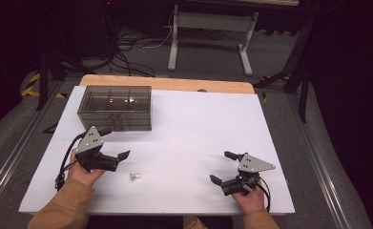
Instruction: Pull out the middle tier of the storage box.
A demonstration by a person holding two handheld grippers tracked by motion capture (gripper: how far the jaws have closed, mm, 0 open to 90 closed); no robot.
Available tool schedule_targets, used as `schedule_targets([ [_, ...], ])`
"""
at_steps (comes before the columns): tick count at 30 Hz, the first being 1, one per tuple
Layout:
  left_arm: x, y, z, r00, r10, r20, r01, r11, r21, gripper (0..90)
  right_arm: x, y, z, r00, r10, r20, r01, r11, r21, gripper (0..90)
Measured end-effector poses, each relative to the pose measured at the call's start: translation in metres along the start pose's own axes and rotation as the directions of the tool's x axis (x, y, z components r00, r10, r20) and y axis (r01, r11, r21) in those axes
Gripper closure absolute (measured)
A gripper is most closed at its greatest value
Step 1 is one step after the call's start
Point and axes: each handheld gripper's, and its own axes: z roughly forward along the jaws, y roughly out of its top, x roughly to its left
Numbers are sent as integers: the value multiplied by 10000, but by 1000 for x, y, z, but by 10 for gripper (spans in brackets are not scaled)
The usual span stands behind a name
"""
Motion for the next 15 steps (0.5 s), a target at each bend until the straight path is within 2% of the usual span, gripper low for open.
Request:
schedule_targets([
  [7, 4, 7, 4, 9998, 127, 131, -130, 9995, 276, 16, 0, 0, 0, 10000, -1, -35, 1, 10000, 29, 0],
  [15, 8, 14, 9, 9980, 635, 58, -637, 9959, 637, 17, 0, 0, 0, 10000, 5, -78, -5, 10000, 30, 0],
])
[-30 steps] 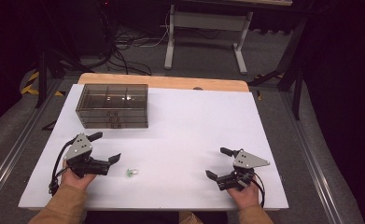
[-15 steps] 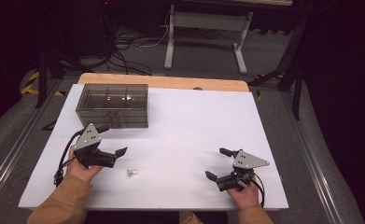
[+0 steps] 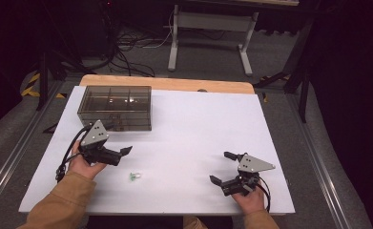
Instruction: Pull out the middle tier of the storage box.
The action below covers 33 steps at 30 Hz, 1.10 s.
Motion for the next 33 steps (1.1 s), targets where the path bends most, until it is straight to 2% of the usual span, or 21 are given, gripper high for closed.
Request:
schedule_targets([
  [12, 4, 1, 3, 9989, 440, -172, -437, 9990, 125, 40, 0, 0, 0, 10000, 14, -61, -14, 10000, -1, 0],
  [15, 3, 2, 2, 9960, 784, -427, -774, 9967, 248, 53, 0, 0, 0, 10000, 16, -69, -16, 10000, -8, 0],
  [17, 1, 2, 2, 9901, 1149, -803, -1124, 9930, 351, 70, 0, 0, 0, 10000, 24, -86, -25, 10000, -14, 0],
  [18, -2, 3, 0, 9829, 1434, -1154, -1399, 9894, 377, 81, 0, 0, 0, 10000, 34, -94, -34, 10000, -15, 0],
  [19, -2, 3, 0, 9829, 1434, -1154, -1399, 9894, 377, 88, 0, 0, 0, 9999, 40, -116, -40, 10000, -27, 0],
  [21, -5, 3, -1, 9742, 1709, -1474, -1674, 9852, 355, 91, 0, 0, 0, 9999, 45, -114, -45, 10000, -27, 0],
  [23, -6, 4, -1, 9696, 1887, -1560, -1848, 9820, 397, 93, 0, 0, 0, 9999, 51, -125, -51, 10000, -31, 0],
  [26, -8, 5, -1, 9579, 2278, -1748, -2211, 9736, 567, 94, 0, 0, 0, 9999, 52, -137, -53, 10000, -30, 0],
  [29, -9, 6, -2, 9416, 2713, -1995, -2626, 9624, 694, 98, 0, 0, 0, 9999, 50, -151, -51, 10000, -26, 0],
  [31, -11, 7, -2, 9336, 2912, -2088, -2813, 9566, 759, 100, 0, 0, 0, 9998, 45, -173, -45, 10000, -26, 0],
  [32, -11, 7, -3, 9255, 3100, -2177, -2990, 9507, 828, 101, 0, 0, 0, 9998, 41, -180, -41, 10000, -22, 0],
  [33, -13, 7, -3, 9133, 3356, -2309, -3223, 9419, 946, 106, 0, 0, 0, 9998, 40, -184, -40, 10000, -28, 0],
])
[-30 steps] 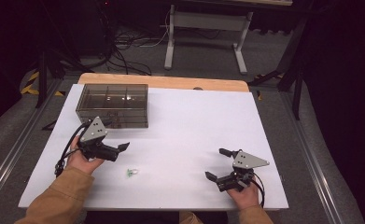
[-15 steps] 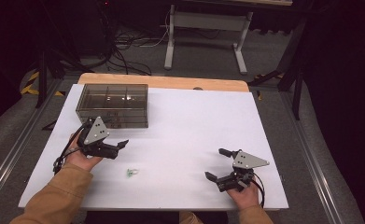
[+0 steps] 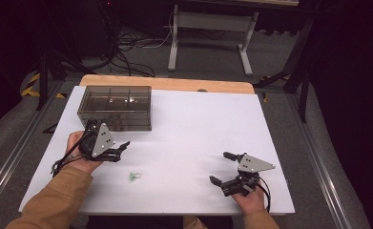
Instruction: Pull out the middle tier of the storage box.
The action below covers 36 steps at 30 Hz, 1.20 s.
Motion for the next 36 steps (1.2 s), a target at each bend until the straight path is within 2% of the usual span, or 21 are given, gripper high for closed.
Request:
schedule_targets([
  [2, -1, 0, -1, 9999, 91, -104, -90, 9999, 89, 108, 0, 0, 0, 10000, -2, 2, 2, 10000, 3, 0],
  [3, -1, 1, -1, 9990, 385, -208, -383, 9992, 77, 109, 0, 0, 0, 10000, -5, 3, 5, 10000, 8, 0],
  [6, -3, 3, -1, 9954, 860, -420, -851, 9961, 224, 111, 0, 0, 0, 10000, -14, 8, 14, 10000, 21, 0],
  [12, -8, 4, -2, 9803, 1802, -812, -1771, 9832, 440, 119, 0, 0, 0, 10000, -29, -23, 29, 10000, 34, 0],
  [17, -12, 6, -2, 9549, 2685, -1265, -2603, 9624, 772, 129, 0, 0, 0, 10000, -38, -50, 38, 10000, 51, 0],
  [18, -12, 6, -2, 9549, 2685, -1265, -2603, 9624, 772, 129, 0, 0, 0, 10000, -38, -50, 38, 10000, 51, 0],
  [20, -13, 6, -1, 9435, 2998, -1409, -2888, 9528, 938, 129, 0, 0, 1, 10000, -37, -49, 38, 10000, 59, 0],
  [24, -15, 5, 0, 9280, 3323, -1682, -3183, 9421, 1053, 132, 0, 0, 1, 10000, -21, -81, 21, 10000, 60, 0],
  [25, -16, 5, 0, 9215, 3470, -1742, -3326, 9370, 1072, 136, 0, 0, 1, 10000, -19, -86, 20, 10000, 64, 0],
  [27, -17, 4, 0, 9171, 3558, -1797, -3392, 9334, 1173, 142, 0, 0, 1, 10000, -25, -82, 25, 10000, 72, 0],
  [28, -17, 4, 0, 9109, 3686, -1857, -3519, 9287, 1171, 143, 0, 0, 1, 10000, -23, -86, 23, 10000, 77, 0],
  [29, -18, 4, 1, 9082, 3729, -1902, -3549, 9268, 1227, 145, 0, 0, 1, 10000, -19, -84, 20, 10000, 76, 0],
  [30, -18, 4, 1, 9017, 3849, -1969, -3658, 9220, 1271, 146, 1, 0, 1, 10000, -22, -87, 23, 10000, 81, 0],
  [34, -21, 2, 2, 8899, 4009, -2176, -3778, 9151, 1410, 152, 1, 0, 1, 10000, -24, -96, 25, 10000, 90, 0],
  [36, -22, 2, 3, 8813, 4131, -2296, -3872, 9097, 1502, 157, 1, 0, 1, 9999, -20, -111, 21, 10000, 87, 0],
])
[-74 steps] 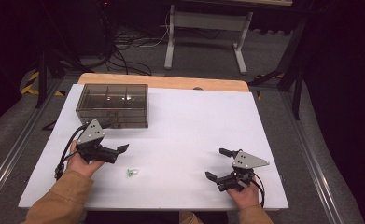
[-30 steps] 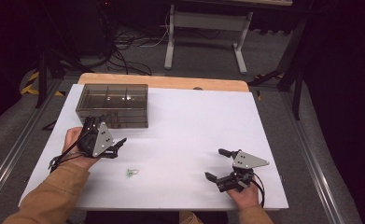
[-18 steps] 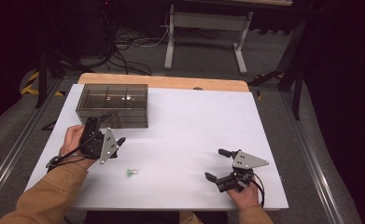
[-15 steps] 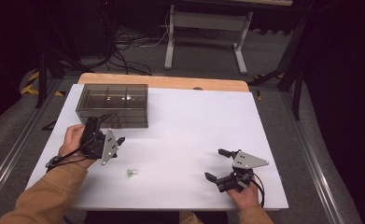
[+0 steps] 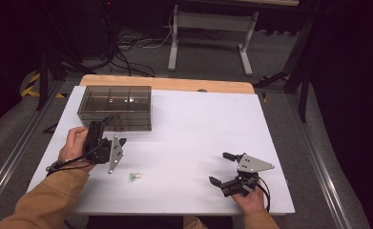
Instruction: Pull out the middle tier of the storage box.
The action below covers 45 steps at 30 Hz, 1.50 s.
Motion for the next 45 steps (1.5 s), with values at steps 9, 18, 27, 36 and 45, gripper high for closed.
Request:
schedule_targets([
  [9, -9, 0, 2, 9957, 781, -502, -771, 9968, 219, 182, 0, 0, 0, 10000, -24, -1, 24, 10000, 17, 0],
  [18, -17, 2, 7, 9941, 559, -932, -471, 9944, 948, 252, 1, 0, 1, 10000, -26, -26, 26, 10000, 25, 0],
  [27, -22, 0, 10, 9831, 1148, -1424, -990, 9886, 1137, 281, 1, 0, 1, 10000, -54, -36, 54, 10000, 71, 0],
  [36, -27, -1, 13, 9787, 1454, -1451, -1279, 9841, 1236, 326, 1, 0, 1, 10000, -59, -45, 59, 9999, 84, 0],
  [45, -32, -2, 19, 9675, 2043, -1490, -1857, 9740, 1296, 430, 1, 0, 2, 10000, -72, -57, 72, 9999, 119, 0],
])
